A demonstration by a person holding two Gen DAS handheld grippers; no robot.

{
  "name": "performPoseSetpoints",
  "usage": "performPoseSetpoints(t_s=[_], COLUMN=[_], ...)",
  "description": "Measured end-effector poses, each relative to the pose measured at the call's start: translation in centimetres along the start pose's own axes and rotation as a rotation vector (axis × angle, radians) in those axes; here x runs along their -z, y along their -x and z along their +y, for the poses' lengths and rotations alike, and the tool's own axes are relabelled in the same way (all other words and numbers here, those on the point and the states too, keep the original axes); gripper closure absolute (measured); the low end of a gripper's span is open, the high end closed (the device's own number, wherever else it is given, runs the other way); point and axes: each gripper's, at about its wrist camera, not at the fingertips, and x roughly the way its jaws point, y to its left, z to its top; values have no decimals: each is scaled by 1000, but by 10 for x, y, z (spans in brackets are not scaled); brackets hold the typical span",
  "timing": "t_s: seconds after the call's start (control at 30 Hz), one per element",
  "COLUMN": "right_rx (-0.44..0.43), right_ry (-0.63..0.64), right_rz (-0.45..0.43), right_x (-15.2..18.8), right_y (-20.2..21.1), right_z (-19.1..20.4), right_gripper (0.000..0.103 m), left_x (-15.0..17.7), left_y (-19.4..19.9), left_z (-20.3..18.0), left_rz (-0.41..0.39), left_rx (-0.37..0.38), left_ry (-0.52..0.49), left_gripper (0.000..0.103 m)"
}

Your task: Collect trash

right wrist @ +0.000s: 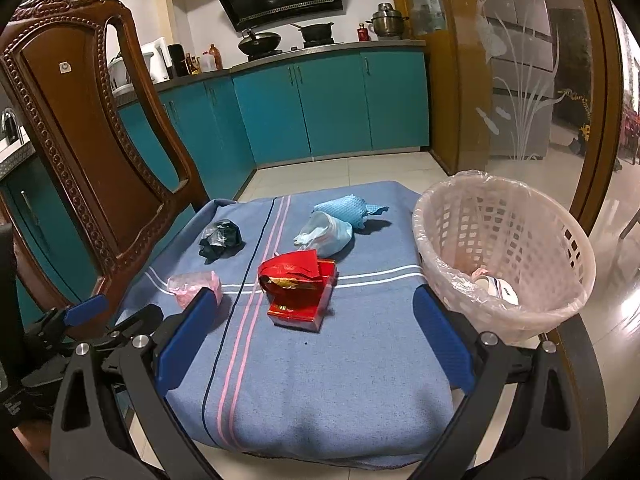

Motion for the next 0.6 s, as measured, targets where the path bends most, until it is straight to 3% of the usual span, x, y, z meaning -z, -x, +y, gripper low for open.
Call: performPoseSetpoints(t_s=[0.6], right_rx=[-4], right_ry=[19], right_rz=[20], right_x=[3], right_y=[-6], right_z=[3], right_gripper=[7], left_x=[1], left_y=[-20], left_z=[3], left_rz=[34], left_rx=[-28], left_ry=[2], left_gripper=[3])
